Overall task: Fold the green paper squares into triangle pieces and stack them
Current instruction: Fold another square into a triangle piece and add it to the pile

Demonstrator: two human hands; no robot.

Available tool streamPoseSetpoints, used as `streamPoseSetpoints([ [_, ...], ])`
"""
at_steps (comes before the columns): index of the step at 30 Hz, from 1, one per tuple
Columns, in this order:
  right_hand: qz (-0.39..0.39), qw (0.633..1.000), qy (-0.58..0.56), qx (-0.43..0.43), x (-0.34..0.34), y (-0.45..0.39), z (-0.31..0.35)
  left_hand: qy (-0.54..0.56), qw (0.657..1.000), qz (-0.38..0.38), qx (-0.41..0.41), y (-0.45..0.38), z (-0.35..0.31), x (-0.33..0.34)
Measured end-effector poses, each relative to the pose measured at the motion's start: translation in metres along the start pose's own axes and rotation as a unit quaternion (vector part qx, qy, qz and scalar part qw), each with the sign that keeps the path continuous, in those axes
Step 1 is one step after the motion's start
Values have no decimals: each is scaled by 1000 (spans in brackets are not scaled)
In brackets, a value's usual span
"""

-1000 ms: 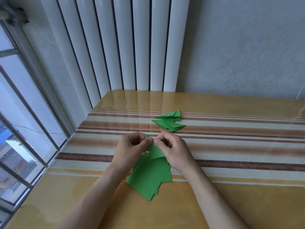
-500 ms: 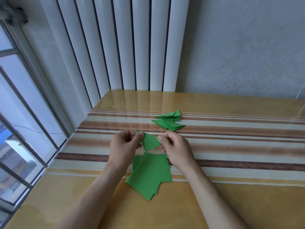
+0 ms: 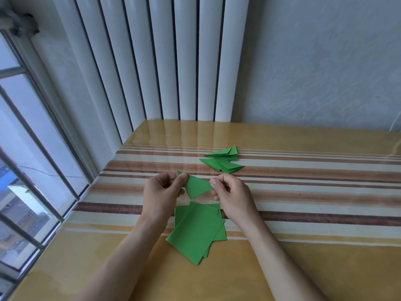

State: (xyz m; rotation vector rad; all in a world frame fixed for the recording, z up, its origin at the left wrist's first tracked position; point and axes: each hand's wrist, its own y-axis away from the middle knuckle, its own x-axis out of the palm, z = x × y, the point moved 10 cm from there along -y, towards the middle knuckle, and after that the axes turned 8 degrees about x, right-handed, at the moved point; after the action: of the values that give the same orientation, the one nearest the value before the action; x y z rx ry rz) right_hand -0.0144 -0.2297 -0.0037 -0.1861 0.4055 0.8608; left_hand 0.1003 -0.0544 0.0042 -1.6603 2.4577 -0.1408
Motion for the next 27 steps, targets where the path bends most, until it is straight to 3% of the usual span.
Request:
streamPoseSetpoints([
  [12, -14, 999, 30, -21, 2, 0, 0, 18, 1000, 4, -3, 1, 2, 0],
  [19, -57, 998, -37, -5, -3, 5, -1, 40, 998, 54, -10, 4, 8, 18],
  [27, 20, 999, 11, -37, 12, 10, 7, -64, 995, 62, 49, 4, 2, 18],
])
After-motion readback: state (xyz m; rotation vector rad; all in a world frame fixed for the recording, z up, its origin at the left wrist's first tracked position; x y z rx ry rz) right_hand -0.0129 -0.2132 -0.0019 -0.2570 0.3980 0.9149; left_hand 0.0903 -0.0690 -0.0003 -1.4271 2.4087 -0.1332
